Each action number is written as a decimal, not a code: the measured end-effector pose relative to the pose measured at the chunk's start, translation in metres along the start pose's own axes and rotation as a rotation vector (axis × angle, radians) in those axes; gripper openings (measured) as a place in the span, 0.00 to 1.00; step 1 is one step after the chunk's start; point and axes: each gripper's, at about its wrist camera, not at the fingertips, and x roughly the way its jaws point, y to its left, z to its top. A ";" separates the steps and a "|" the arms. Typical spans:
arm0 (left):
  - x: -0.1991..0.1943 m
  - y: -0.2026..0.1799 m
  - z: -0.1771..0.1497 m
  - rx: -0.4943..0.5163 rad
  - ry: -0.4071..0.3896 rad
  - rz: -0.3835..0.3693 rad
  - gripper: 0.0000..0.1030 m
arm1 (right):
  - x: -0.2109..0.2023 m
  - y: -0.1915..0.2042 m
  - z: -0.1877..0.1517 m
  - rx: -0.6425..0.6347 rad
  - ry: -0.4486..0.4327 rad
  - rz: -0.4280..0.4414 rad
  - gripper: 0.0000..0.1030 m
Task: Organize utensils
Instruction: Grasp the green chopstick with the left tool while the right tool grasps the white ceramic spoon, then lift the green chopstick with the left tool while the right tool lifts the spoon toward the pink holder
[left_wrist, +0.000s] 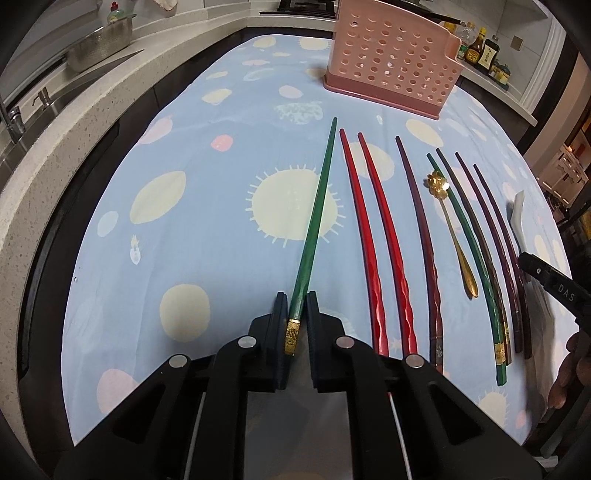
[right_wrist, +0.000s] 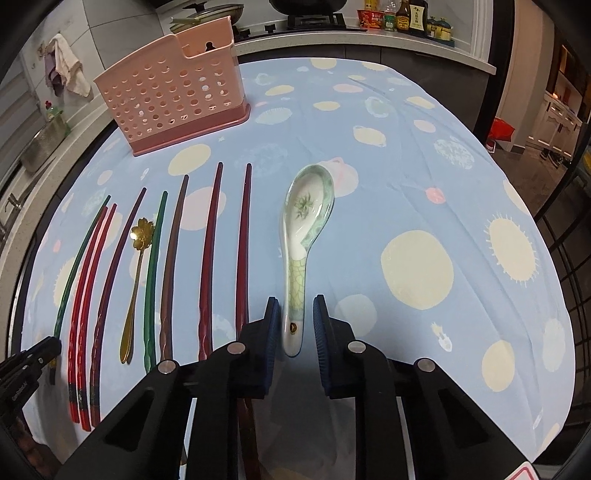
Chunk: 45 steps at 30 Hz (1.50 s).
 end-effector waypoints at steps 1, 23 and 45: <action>0.000 0.000 0.000 -0.001 0.000 -0.001 0.10 | 0.000 0.000 0.000 -0.003 -0.001 0.001 0.12; -0.058 0.010 -0.010 -0.041 -0.089 -0.070 0.08 | -0.075 -0.006 -0.006 0.017 -0.120 0.043 0.09; -0.158 0.019 0.015 -0.061 -0.320 -0.120 0.07 | -0.128 -0.003 -0.003 0.031 -0.221 0.104 0.06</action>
